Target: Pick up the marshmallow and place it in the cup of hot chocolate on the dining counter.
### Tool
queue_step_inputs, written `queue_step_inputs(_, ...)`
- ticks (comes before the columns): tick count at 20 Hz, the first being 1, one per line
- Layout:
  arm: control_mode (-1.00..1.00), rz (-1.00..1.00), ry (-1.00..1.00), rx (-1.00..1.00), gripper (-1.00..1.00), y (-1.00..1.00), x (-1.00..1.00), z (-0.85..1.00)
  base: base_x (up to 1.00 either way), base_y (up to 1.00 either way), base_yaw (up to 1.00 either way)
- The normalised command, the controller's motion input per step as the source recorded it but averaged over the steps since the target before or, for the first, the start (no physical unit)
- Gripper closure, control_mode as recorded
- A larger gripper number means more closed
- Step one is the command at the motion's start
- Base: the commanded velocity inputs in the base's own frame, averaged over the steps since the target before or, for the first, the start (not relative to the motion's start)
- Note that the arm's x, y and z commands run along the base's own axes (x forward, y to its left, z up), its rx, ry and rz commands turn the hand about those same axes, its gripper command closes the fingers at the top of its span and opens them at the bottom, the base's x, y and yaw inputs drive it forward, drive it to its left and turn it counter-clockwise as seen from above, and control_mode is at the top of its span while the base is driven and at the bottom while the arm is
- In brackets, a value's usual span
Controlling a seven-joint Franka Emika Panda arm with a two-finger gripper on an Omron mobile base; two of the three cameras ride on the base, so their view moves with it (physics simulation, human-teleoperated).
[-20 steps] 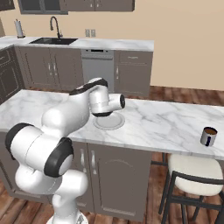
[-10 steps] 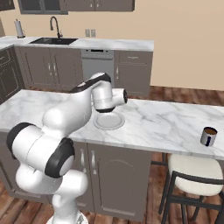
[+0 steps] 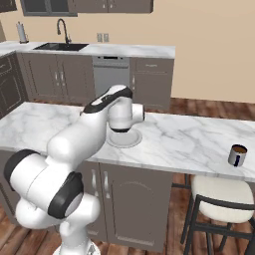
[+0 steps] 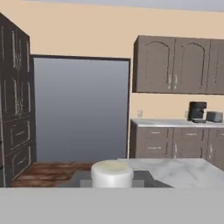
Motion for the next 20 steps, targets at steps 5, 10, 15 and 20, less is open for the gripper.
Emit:
queue_step_inputs(5, 1.0, 0.03, -0.01, 0.03, 1.0, 0.04, -0.08, 0.05, -0.46, 0.0, 0.07)
queue_step_inputs(10, 1.0, 0.0, 0.0, 0.0, 1.0, 0.0, 0.0, 0.0, -0.83, -0.2, 0.01)
queue_step_inputs(15, 1.0, 0.0, 0.0, 0.0, 1.0, 0.0, 0.0, 0.0, -0.32, -0.9, -0.04)
queue_step_inputs(20, 1.0, 0.0, 0.0, 0.0, 1.0, 0.0, 0.0, 0.0, 0.01, -1.0, -0.01)
